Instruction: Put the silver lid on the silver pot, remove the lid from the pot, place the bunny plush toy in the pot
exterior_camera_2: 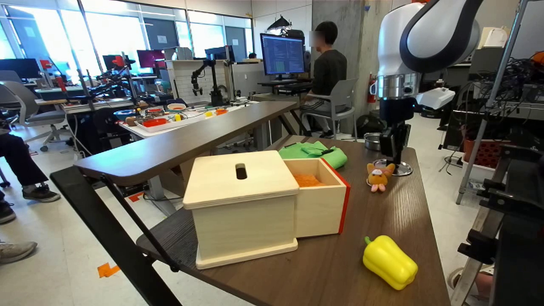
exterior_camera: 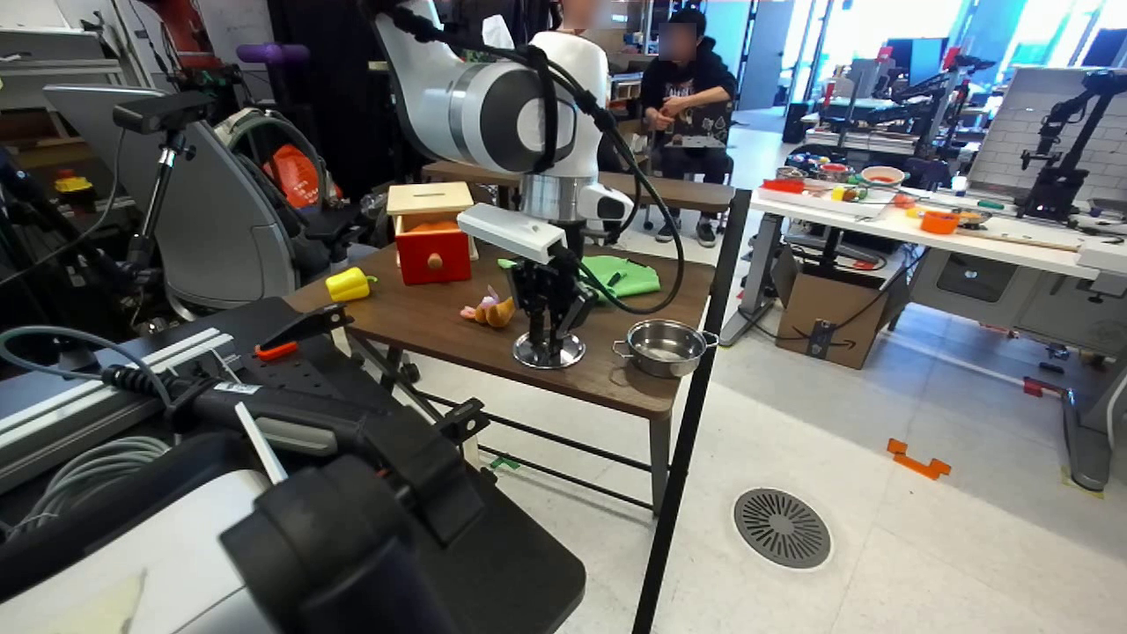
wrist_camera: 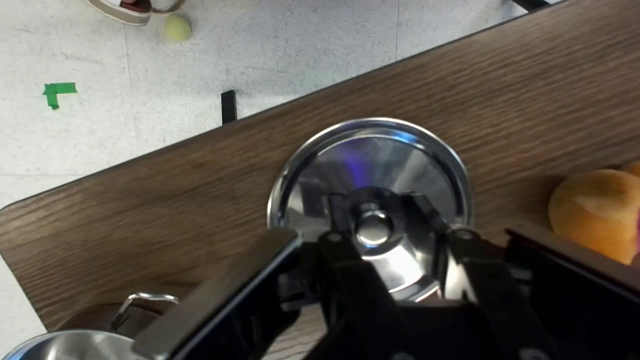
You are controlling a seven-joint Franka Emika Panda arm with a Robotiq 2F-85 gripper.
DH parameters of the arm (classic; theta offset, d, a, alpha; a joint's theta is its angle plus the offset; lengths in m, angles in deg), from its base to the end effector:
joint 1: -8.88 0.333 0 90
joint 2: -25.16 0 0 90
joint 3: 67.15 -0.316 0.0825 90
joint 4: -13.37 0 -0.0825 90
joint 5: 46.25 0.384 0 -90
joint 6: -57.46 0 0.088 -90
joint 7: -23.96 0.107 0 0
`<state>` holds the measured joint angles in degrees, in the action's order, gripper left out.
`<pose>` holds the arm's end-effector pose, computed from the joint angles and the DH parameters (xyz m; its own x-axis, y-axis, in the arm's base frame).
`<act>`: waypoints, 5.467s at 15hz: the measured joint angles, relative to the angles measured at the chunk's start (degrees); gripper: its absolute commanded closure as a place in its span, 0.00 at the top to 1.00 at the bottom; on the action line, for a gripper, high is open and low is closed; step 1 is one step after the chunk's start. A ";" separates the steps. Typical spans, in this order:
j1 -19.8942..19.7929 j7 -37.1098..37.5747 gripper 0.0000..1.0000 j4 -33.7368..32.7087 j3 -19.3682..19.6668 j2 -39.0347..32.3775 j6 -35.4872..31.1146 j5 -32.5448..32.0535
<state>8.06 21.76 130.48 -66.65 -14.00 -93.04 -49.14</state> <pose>0.5702 -0.0121 0.0923 0.9929 0.0607 -0.1021 0.0633 -0.9978 0.0219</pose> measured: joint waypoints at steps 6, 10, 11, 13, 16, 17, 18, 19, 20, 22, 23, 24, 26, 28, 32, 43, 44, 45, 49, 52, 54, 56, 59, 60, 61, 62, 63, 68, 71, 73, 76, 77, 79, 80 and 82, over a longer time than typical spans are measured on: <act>-0.07 -0.04 0.05 -1.14 0.38 -0.26 0.88 0.00; -0.61 -1.13 0.05 -1.45 -0.37 0.51 1.27 0.15; -1.04 -1.81 0.05 -1.46 -1.04 1.16 1.83 0.30; -2.18 -3.63 0.05 -1.41 -2.78 2.99 3.30 1.24; -3.42 -5.64 0.05 -1.30 -3.83 6.17 4.74 2.22; -3.76 -6.22 0.05 -1.27 -3.70 7.10 4.92 2.22; -4.13 -6.74 0.05 -1.27 -3.38 7.89 5.05 2.21; -4.50 -7.12 0.05 -1.28 -2.84 8.48 5.07 2.14; -4.82 -7.38 0.05 -1.33 -2.09 8.87 5.08 2.09; -5.64 -7.59 0.05 -1.72 -0.48 8.93 5.09 2.09; -6.13 -7.63 0.05 -1.99 0.15 8.78 5.09 2.09; -6.59 -7.64 0.05 -2.19 0.67 8.61 5.11 2.09; -7.35 -7.65 0.05 -2.93 1.51 7.99 5.15 2.09; -7.86 -7.65 0.05 -4.15 2.14 6.89 5.24 2.09; -8.47 -7.65 0.05 -7.33 2.53 4.07 5.72 2.09; -8.52 -7.64 0.05 -14.08 2.95 -2.10 7.74 2.09; -8.52 -7.64 0.05 -14.49 3.10 -2.40 7.77 2.09; -8.52 -7.64 0.05 -15.03 3.22 -2.77 7.86 2.09; -8.52 -7.64 0.05 -17.83 3.27 -4.37 9.24 2.09; -8.50 -7.64 0.05 -19.81 3.22 -5.51 10.36 2.09; -8.50 -7.64 0.05 -20.90 3.17 -6.28 11.19 2.09; -8.49 -7.64 0.05 -21.56 3.12 -6.87 11.76 2.09; -8.46 -7.64 0.05 -22.34 2.91 -7.66 12.08 2.09; -8.44 -7.64 0.05 -22.52 2.77 -7.85 12.10 2.09; -8.40 -7.64 0.05 -22.71 2.61 -8.00 12.12 2.09; -8.34 -7.64 0.05 -22.87 2.48 -8.08 12.14 2.09; -8.24 -7.64 0.05 -22.98 2.39 -8.10 12.15 2.09; -8.12 -7.64 0.68 -23.16 2.23 -8.11 12.66 2.09; -8.28 -7.61 0.91 -23.51 2.25 -8.11 14.03 2.10; -8.40 -7.60 1.00 -23.84 2.30 -8.11 14.59 2.11; -8.70 -7.58 1.00 -24.29 2.33 -7.57 14.61 2.14; -8.77 -7.58 1.00 -24.30 2.33 -7.03 14.61 2.14; -8.78 -7.58 1.00 -24.13 2.31 -5.55 14.66 2.12; -8.76 -7.58 1.00 -24.00 2.29 -4.82 14.67 2.12; -8.76 -7.58 1.00 -23.76 2.26 -3.81 14.72 2.12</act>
<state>-0.71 14.18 106.72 -64.39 -17.81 -78.32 -47.03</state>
